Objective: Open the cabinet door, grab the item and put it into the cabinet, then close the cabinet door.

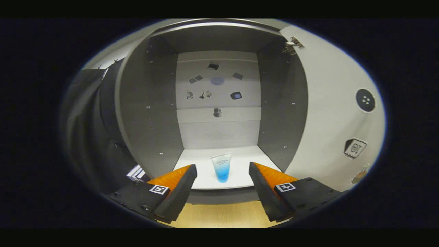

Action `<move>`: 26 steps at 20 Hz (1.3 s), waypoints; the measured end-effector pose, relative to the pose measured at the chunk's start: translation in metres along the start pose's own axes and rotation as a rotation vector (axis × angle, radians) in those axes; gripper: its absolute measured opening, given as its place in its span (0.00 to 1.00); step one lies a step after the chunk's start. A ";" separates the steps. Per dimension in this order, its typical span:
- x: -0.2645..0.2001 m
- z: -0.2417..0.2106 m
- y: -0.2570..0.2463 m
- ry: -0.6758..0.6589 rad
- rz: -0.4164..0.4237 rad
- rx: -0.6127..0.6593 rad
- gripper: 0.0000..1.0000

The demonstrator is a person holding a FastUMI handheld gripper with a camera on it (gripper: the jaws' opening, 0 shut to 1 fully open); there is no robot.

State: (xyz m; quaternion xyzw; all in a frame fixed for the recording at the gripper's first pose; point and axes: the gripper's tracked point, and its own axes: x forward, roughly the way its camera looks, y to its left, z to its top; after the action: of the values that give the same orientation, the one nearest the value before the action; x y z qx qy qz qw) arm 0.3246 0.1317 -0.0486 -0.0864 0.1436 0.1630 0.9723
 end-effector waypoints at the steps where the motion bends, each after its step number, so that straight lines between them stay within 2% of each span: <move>1: -0.019 -0.002 0.001 -0.018 -0.001 0.001 0.98; 7: -0.133 -0.024 -0.007 -0.081 -0.049 -0.004 0.97; 13: -0.221 -0.028 -0.039 -0.142 -0.090 0.010 0.97; 20: -0.298 -0.057 -0.101 -0.152 -0.106 0.059 0.96; 26: -0.328 -0.063 -0.175 -0.196 -0.146 0.087 0.97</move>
State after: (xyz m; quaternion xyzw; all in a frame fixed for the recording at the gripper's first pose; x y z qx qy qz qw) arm 0.0711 -0.1408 0.0139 -0.0382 0.0483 0.0933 0.9937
